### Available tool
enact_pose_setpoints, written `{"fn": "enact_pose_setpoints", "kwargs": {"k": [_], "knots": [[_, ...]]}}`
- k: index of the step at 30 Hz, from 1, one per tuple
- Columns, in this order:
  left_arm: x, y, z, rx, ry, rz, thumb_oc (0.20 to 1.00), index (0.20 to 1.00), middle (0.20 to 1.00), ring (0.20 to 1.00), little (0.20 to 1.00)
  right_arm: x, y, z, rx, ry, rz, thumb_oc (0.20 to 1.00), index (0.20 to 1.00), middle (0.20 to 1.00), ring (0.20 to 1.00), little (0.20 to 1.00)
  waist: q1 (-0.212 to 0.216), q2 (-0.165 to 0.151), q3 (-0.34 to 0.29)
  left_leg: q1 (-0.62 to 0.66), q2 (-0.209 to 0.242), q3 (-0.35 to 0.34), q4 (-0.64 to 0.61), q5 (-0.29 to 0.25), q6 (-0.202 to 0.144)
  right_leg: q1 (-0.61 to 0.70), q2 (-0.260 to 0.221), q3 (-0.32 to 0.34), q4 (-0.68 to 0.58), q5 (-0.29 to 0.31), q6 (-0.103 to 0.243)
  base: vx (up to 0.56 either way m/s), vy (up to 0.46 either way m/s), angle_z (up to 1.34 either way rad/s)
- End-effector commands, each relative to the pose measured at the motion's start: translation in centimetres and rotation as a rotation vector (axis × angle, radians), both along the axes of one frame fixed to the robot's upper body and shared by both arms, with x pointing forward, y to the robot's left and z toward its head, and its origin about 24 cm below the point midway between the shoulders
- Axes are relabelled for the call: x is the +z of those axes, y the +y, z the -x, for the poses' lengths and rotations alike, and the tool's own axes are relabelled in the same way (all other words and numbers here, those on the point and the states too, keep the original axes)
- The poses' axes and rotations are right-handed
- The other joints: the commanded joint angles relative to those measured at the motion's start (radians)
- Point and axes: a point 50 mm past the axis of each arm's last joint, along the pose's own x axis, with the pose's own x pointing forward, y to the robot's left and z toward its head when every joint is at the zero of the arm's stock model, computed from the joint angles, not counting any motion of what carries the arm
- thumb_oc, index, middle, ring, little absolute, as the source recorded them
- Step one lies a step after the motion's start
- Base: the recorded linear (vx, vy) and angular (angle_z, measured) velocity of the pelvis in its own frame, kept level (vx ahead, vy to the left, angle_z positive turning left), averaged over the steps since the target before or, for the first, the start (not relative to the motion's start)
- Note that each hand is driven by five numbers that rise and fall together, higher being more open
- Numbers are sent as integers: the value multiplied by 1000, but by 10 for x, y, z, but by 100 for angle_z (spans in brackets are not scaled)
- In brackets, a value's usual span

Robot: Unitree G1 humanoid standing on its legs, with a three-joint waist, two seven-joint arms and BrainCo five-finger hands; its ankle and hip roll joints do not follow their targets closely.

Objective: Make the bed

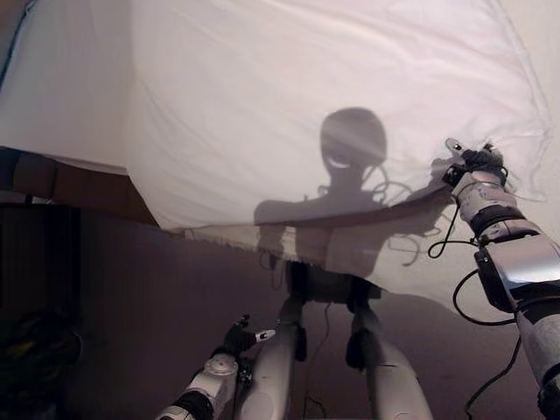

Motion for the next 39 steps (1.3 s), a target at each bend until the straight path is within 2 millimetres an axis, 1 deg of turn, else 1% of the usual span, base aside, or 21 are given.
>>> {"fn": "enact_pose_setpoints", "kwargs": {"k": [1,7,11,13,15,16,17,19,20,22,23,24,25,26,27,28,30,31,32,36,39], "knots": [[-6,-9,8,-29,39,-4,1000,1000,1000,1000,1000,63,4,-7,39,-137,114,200,200,200,200,200,8,-49,38,13,-109,19,-9,-16,-27,-6,-68,115,45,52,98,-11,42,2],[-2,-9,-1,-3,21,0,1000,1000,1000,1000,1000,65,20,-13,81,-217,70,200,200,200,200,200,-5,-61,33,41,-117,11,-9,-17,-26,26,-82,119,46,52,99,0,54,1],[3,-10,-7,10,-11,11,1000,1000,1000,1000,1000,72,33,-16,114,-296,32,200,200,200,200,200,-22,-78,16,92,-118,18,-9,-39,-19,64,-89,133,53,44,103,7,82,1],[12,-13,-16,13,-69,39,1000,1000,1000,1000,1000,83,42,-17,128,-366,18,200,200,200,200,200,-31,-87,3,116,-120,32,-9,-47,-11,80,-89,150,53,48,107,4,121,2],[22,-18,-24,18,-130,87,1000,1000,1000,1000,1000,97,55,-18,162,-440,30,200,200,200,200,200,-39,-100,-13,151,-117,53,-9,-67,0,101,-87,176,53,45,111,9,122,2],[26,-20,-26,12,-147,104,1000,1000,1000,1000,1000,100,61,-18,180,-462,28,200,200,200,200,200,-43,-105,-21,158,-117,62,-9,-67,5,103,-87,185,52,49,112,-9,66,-1],[25,-19,-25,12,-146,103,1000,1000,1000,1000,1000,99,61,-18,180,-461,27,200,200,200,200,200,-41,-106,-20,160,-116,64,-9,-68,5,104,-86,187,52,49,112,11,101,-13],[47,-32,-35,-13,-240,232,1000,1000,1000,1000,1000,115,87,-17,266,-560,40,200,200,200,200,200,-55,-130,-59,235,-111,108,-9,-99,24,152,-79,239,55,35,117,33,122,-34],[47,-31,-35,-12,-239,231,1000,1000,1000,1000,1000,115,88,-17,266,-560,39,200,200,200,200,200,-54,-132,-59,233,-111,110,-9,-96,24,150,-79,240,54,39,116,6,62,-54],[57,-40,-37,-31,-263,303,1000,1000,1000,1000,1000,114,98,-18,296,-571,36,200,200,200,200,200,-63,-141,-80,258,-109,124,-9,-107,30,166,-79,258,56,36,117,-6,59,-60],[71,-48,-44,-47,-300,375,1000,1000,1000,1000,1000,119,107,-16,326,-593,54,200,200,200,200,200,-77,-149,-99,290,-106,141,-9,-121,35,184,-77,274,62,29,123,-20,68,-33],[71,-48,-44,-47,-300,374,1000,1000,1000,1000,1000,119,107,-16,326,-593,54,200,200,200,200,200,-76,-150,-99,288,-106,142,-9,-117,35,181,-77,275,61,33,123,-6,63,-32],[81,-57,-47,-61,-314,442,1000,1000,1000,1000,1000,117,114,-16,349,-588,69,200,200,200,200,200,-89,-160,-119,312,-105,157,-9,-130,39,197,-76,287,62,31,126,-15,17,-30],[81,-57,-48,-61,-314,442,1000,1000,1000,1000,1000,117,115,-16,349,-588,69,200,200,200,200,200,-88,-161,-120,310,-105,158,-9,-126,39,195,-76,288,61,35,125,-3,37,-37],[91,-71,-51,-62,-311,537,1000,1000,1000,1000,1000,114,122,-16,376,-581,72,200,200,200,200,200,-101,-170,-143,329,-104,168,-9,-134,43,206,-75,300,60,35,129,-10,17,-19],[91,-71,-51,-62,-310,538,1000,1000,1000,1000,1000,114,122,-16,376,-580,72,200,200,200,200,200,-100,-170,-143,330,-104,169,-9,-135,43,206,-75,301,59,35,129,4,32,-22],[97,-87,-49,-83,-280,616,1000,1000,1000,1000,1000,106,127,-18,397,-555,64,200,200,200,200,200,-113,-175,-163,347,-104,179,-9,-141,45,218,-73,309,56,35,131,2,30,-24],[100,-102,-48,-95,-228,687,1000,1000,1000,1000,1000,96,135,-20,430,-524,47,200,200,200,200,200,-129,-181,-184,364,-100,189,-9,-145,46,229,-72,316,54,36,134,4,21,-19],[99,-102,-48,-95,-227,688,1000,1000,1000,1000,1000,96,135,-20,429,-524,47,200,200,200,200,200,-128,-181,-184,366,-100,190,-9,-146,46,230,-72,317,53,36,134,11,20,-9],[97,-125,-43,-55,-101,793,1000,1000,1000,1000,1000,76,156,-20,504,-471,31,200,200,200,200,200,-153,-191,-214,390,-96,210,-9,-155,49,246,-68,335,52,38,138,5,13,-17],[90,-143,-32,0,16,866,1000,1000,1000,1000,1000,63,165,-19,538,-436,23,200,200,200,200,200,-161,-197,-234,404,-93,220,-9,-159,50,256,-67,343,49,39,141,10,-3,-16]]}}
